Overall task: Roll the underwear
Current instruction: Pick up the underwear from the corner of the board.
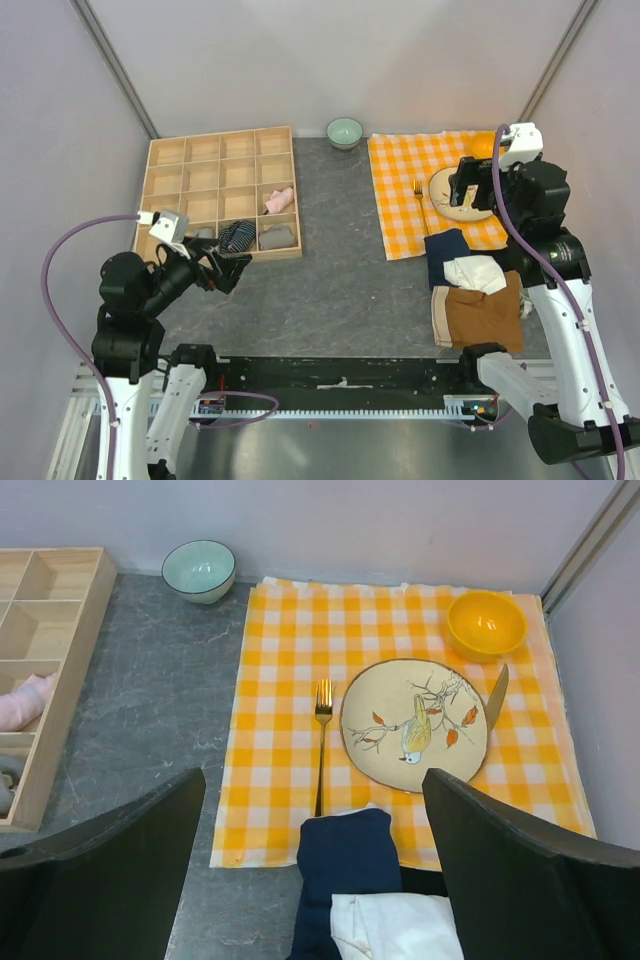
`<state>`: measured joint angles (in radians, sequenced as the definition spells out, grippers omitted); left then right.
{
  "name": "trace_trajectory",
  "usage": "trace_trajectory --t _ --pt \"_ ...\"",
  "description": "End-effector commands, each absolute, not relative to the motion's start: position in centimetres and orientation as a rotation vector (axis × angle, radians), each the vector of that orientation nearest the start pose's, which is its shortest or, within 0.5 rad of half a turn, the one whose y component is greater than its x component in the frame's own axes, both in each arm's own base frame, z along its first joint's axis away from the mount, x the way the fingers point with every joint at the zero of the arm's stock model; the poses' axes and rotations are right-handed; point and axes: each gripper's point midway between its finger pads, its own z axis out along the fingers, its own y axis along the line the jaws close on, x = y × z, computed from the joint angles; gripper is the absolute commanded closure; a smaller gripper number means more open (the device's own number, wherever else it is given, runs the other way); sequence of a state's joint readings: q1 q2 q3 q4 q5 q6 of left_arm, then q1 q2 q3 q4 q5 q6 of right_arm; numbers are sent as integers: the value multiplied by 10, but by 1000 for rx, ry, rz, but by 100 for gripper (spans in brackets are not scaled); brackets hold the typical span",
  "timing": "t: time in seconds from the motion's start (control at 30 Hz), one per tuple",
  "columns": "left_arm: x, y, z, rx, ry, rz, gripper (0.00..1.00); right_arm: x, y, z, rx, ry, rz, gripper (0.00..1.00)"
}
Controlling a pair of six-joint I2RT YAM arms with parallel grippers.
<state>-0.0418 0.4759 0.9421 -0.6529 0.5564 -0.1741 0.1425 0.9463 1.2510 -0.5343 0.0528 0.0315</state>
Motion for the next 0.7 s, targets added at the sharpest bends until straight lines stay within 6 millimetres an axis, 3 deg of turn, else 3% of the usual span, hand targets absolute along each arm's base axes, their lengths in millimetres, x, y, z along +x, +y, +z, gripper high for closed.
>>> trace_trajectory --t 0.0,0.2,0.3,0.4,0.5,0.67 --pt "184 -100 315 287 1702 -585 1 303 43 364 -119 1790 142 2" --pt "191 -106 307 296 1689 -624 1 293 63 345 -300 1822 263 2" --pt "196 -109 301 301 1682 -645 1 283 70 325 -508 1836 264 2" --pt "201 -115 294 306 1663 -690 1 280 63 293 -639 1891 185 2" --pt "205 -123 270 303 1689 -760 1 280 52 264 -693 1956 110 2" --pt "212 -128 263 305 1658 -784 2 278 22 216 -707 2156 -39 2"
